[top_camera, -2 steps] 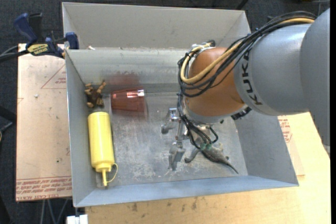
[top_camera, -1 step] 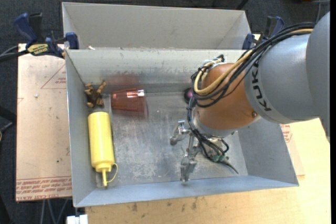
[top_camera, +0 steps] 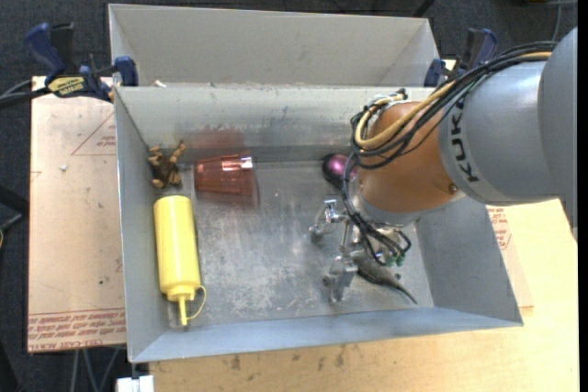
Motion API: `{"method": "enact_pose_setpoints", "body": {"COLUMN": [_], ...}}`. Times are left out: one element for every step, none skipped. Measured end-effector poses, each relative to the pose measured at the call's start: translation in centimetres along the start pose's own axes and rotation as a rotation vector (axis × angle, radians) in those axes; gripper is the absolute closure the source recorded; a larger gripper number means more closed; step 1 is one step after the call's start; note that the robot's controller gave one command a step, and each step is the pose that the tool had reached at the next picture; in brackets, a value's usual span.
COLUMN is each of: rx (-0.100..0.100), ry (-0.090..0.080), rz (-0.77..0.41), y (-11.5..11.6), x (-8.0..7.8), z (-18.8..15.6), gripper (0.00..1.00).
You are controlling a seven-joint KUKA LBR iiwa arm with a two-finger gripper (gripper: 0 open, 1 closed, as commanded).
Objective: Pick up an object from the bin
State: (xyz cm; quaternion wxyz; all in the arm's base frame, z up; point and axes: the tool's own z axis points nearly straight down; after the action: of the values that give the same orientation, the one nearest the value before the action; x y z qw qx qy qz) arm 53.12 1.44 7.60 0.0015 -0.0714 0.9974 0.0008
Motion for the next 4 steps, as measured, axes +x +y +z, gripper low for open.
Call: {"method": "enact_pose_setpoints", "body": {"rx": [0.002,0.001,0.001,-0.002], "ry": [-0.008,0.003,0.003,0.007], "rz": [-0.080,-0.226,-0.226,-0.230], "y": [-0.4,-3.9,-3.9,-4.2], "x": [-0.3,-1.5,-1.5,-1.2], "z": [0.4,0.3,0.3,-4.0], "gripper": [0.00,1.00,1.00,1.00]}}
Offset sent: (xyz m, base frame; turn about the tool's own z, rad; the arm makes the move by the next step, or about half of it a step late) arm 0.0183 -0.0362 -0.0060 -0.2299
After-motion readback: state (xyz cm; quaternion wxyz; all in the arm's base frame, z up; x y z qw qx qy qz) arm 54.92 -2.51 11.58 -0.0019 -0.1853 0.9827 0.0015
